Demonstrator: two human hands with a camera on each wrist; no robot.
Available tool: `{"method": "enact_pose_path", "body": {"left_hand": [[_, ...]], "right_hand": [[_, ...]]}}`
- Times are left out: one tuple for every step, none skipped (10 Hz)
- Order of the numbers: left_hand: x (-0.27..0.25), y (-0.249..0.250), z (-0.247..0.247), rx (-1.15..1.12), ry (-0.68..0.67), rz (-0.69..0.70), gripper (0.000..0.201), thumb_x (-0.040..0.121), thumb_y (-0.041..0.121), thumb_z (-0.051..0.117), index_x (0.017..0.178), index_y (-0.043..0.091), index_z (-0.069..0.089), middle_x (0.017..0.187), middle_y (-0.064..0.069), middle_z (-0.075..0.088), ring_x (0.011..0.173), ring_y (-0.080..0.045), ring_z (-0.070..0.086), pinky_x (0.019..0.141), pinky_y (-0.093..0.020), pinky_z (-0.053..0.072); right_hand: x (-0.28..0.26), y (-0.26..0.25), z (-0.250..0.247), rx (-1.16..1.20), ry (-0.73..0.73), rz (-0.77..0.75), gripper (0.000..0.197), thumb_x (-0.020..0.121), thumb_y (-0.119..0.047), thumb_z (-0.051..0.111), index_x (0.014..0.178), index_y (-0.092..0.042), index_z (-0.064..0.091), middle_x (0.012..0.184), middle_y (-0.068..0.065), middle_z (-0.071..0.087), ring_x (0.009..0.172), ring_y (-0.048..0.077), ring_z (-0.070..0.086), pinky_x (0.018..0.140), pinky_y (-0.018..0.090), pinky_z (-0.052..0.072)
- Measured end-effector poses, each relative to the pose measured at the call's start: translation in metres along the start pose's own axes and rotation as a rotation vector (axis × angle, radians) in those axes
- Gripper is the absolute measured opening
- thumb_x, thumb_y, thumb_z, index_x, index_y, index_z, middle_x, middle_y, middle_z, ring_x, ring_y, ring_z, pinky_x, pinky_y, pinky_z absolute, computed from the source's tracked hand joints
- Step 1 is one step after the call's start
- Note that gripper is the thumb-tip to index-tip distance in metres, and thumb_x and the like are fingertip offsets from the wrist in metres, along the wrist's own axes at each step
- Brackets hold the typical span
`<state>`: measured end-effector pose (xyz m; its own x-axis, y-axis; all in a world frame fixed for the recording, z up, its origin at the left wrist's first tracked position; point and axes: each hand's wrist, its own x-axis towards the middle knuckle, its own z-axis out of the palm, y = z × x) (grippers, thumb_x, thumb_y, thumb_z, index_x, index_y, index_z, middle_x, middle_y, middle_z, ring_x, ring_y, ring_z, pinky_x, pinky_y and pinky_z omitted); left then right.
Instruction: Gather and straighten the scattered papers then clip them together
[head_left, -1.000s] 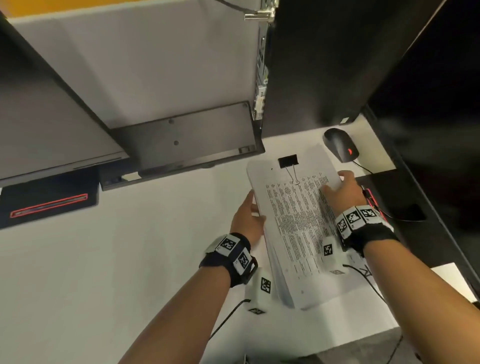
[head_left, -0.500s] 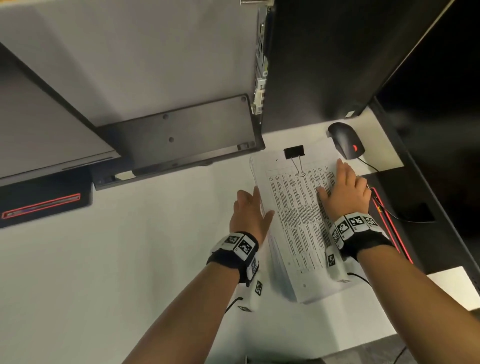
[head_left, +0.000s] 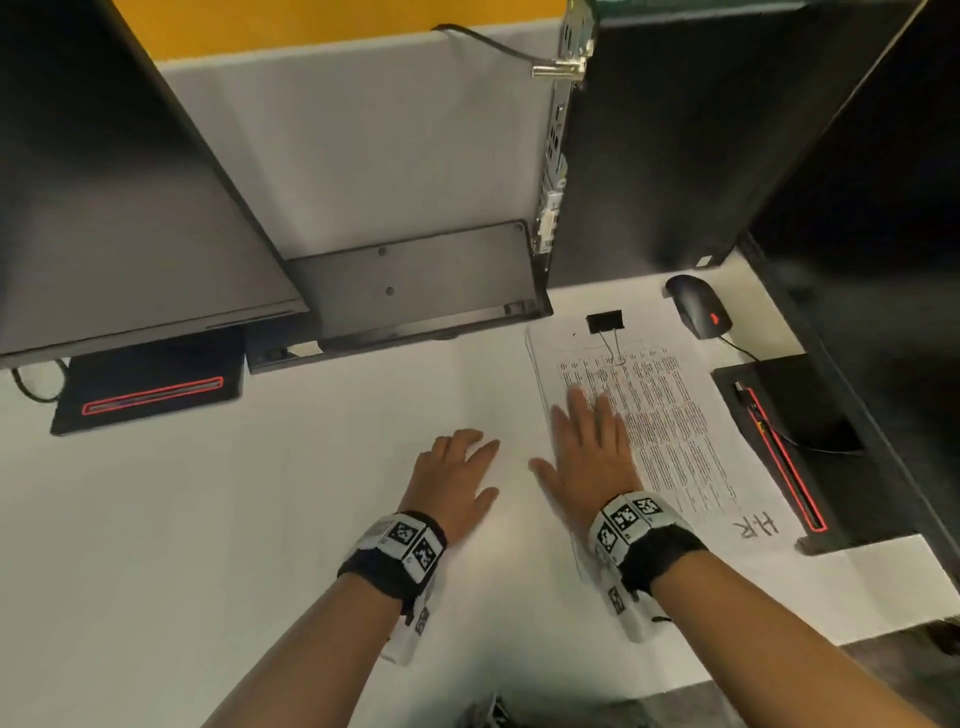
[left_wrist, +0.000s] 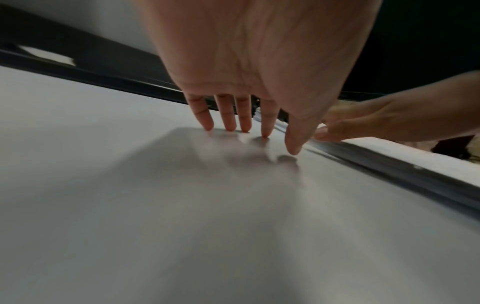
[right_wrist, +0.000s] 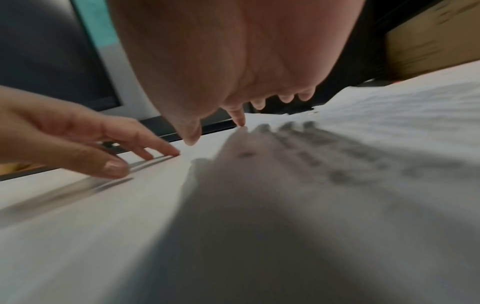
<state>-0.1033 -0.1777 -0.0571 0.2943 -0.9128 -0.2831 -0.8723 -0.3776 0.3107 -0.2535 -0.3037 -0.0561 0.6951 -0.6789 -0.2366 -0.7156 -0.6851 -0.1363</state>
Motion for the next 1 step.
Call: {"method": "enact_pose_path", "body": {"left_hand": [[-0.0479,-0.0345,-0.0015,-0.017,0.009,-0.108,0.06,0.092,0.041,0.041,0.147,0.034,0.018,0.156,0.006,0.014,0.14,-0.019,0.017,0.112,-0.036,0.02]], "right_hand": [[-0.0221,-0.0406,0.0117,0.009,-0.039,-0.194,0.072,0.092,-0.052,0.03,0.15,-0.015,0.009,0.158,0.008,-0.016,0.145,0.035,-0.012,0.119,0.05,0.005]]}}
